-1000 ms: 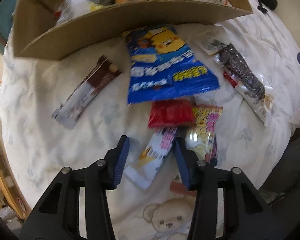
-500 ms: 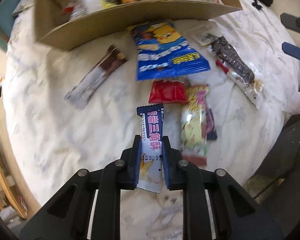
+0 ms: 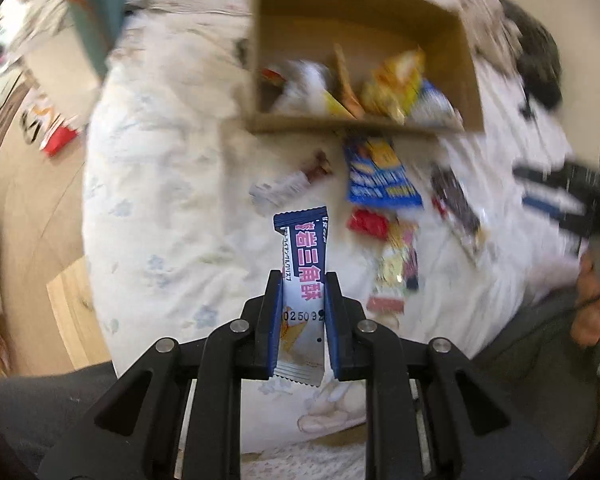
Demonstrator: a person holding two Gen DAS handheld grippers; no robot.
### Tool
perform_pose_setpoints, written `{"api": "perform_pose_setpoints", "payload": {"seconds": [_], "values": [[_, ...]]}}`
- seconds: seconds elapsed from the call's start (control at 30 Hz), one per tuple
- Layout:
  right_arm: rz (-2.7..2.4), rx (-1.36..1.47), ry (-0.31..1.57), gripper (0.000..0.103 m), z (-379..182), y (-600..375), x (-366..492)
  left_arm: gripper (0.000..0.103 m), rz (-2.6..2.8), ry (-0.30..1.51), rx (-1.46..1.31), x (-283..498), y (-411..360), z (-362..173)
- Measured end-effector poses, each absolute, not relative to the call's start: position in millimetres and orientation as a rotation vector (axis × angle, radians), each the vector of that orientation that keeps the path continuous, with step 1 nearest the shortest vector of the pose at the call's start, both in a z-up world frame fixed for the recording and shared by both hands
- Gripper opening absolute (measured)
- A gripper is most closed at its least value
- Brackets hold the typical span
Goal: Organize snacks
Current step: 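Grasp the dark jerky packet with right tool while left tool holds the wafer bar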
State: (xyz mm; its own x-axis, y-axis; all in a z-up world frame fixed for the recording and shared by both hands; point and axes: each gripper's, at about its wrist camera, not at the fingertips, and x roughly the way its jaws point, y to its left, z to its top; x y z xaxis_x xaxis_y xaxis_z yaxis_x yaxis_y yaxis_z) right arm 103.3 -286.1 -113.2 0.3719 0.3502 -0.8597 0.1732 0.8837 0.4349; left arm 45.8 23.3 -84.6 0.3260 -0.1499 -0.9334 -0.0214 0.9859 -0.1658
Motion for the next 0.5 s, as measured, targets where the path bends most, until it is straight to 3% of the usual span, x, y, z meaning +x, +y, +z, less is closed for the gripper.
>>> {"api": "perform_pose_setpoints", "payload": {"seconds": [0.23,0.5], "values": [[0.048,0.269,1.350,0.068,-146.7,-255.3,118.2,0.016,-0.012,1.192,-0.300,52.9,39.0,-84.9],[0.042,0.101,1.393,0.068,-169.9,-223.4,140.4,0.016,-0.037,1.207,-0.336,56.9,34.2,-87.1]]}}
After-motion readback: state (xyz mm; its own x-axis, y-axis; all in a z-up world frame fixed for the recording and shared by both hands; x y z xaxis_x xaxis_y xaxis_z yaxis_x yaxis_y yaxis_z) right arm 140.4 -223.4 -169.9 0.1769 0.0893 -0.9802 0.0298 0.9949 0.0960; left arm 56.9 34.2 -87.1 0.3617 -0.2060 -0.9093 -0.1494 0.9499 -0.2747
